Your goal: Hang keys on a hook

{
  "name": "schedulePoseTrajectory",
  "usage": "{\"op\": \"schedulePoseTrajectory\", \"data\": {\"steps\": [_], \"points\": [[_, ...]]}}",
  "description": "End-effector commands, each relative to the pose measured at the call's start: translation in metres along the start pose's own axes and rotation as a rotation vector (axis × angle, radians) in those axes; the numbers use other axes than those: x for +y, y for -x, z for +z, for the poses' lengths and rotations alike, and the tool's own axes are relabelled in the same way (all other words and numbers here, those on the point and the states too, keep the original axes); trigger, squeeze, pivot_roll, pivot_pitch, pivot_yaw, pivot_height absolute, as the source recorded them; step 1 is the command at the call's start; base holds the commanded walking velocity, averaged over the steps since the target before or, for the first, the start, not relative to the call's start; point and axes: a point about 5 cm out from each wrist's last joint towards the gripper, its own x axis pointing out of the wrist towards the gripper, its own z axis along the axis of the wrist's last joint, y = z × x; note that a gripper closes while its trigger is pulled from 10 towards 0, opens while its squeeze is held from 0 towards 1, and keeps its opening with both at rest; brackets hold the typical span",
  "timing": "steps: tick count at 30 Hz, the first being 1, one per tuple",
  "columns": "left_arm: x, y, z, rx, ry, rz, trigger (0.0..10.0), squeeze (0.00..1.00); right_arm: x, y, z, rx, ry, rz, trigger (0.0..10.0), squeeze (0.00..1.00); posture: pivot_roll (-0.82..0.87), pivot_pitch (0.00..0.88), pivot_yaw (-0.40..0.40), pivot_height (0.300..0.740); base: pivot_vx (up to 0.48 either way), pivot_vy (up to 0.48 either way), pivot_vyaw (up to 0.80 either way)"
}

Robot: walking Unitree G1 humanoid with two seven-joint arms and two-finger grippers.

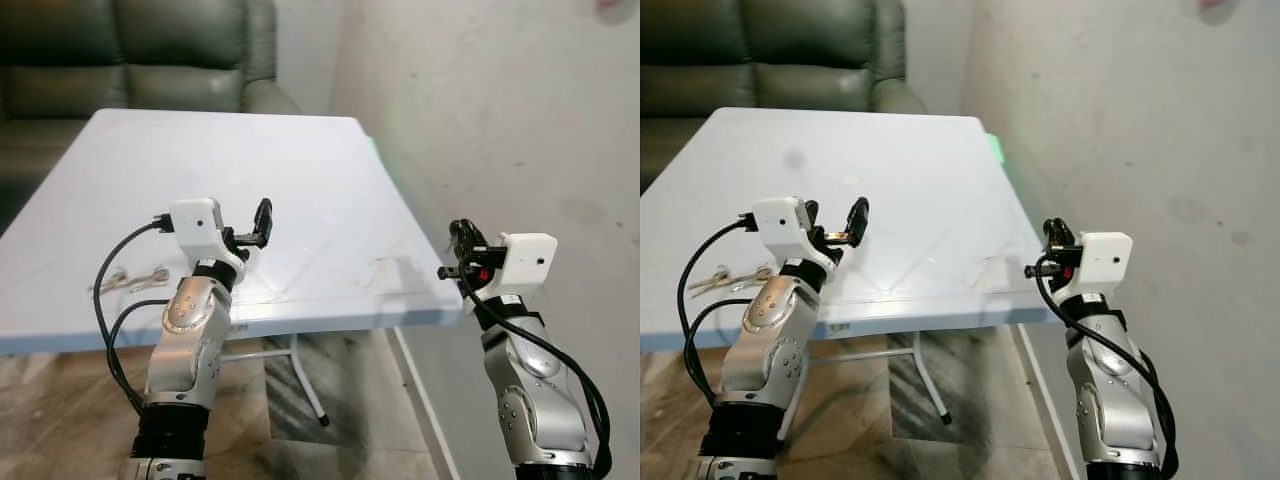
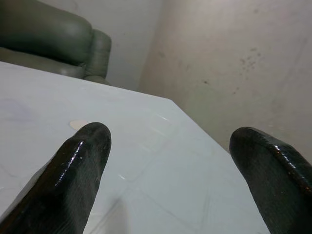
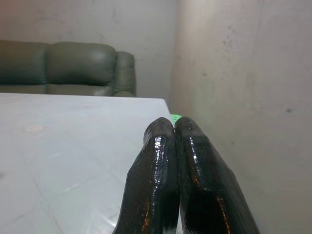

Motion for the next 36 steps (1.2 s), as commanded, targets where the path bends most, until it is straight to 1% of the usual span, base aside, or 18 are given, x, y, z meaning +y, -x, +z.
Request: {"op": "schedulePoseTrajectory", "data": {"steps": [1,8,12,18,19,23,24,36], "points": [[-0.0028,-0.0028,0.0048,-0.014,-0.003,-0.001,10.0,0.0,0.0007,-0.0043,0.006,-0.015,0.009,0.005,10.0,0.0,0.13,0.0,-0.086,0.74,0.0,0.0,-0.69],[-0.0028,-0.0037,0.0045,-0.013,0.002,0.008,10.0,0.0,0.0006,-0.0046,0.0067,-0.018,0.018,0.008,10.0,0.0,0.13,0.0,-0.087,0.74,0.0,0.0,-0.61],[-0.0025,-0.0037,0.0047,-0.016,0.007,0.013,10.0,0.0,0.0014,-0.0036,0.009,-0.042,0.023,0.017,10.0,0.0,0.13,0.0,-0.087,0.74,0.0,0.0,0.0],[-0.003,-0.0041,0.005,-0.02,0.009,0.01,10.0,0.0,0.0025,-0.0031,0.0095,-0.049,0.012,0.018,10.0,0.0,0.13,0.0,-0.084,0.74,0.0,0.0,0.0],[-0.003,-0.0044,0.0052,-0.019,0.007,0.011,10.0,0.0,0.0015,-0.003,0.0092,-0.043,0.023,0.015,10.0,0.0,0.13,0.0,-0.084,0.74,0.0,0.0,0.0],[-0.0027,-0.0045,0.0055,-0.019,0.005,0.009,10.0,0.0,0.0006,-0.0029,0.0063,-0.02,0.019,0.007,10.0,0.0,0.12,0.0,-0.082,0.74,0.0,0.0,0.0],[-0.0027,-0.0044,0.0053,-0.019,0.005,0.009,10.0,0.0,-0.0002,-0.0029,0.0046,-0.006,0.02,0.001,10.0,0.0,0.12,0.0,-0.081,0.74,0.0,0.0,-0.59],[-0.0028,-0.0052,0.0046,-0.012,0.008,0.007,10.0,0.0,-0.001,-0.0022,0.0034,0.01,0.004,-0.009,10.0,0.0,0.12,0.0,-0.075,0.74,0.0,0.0,-0.65]]}}
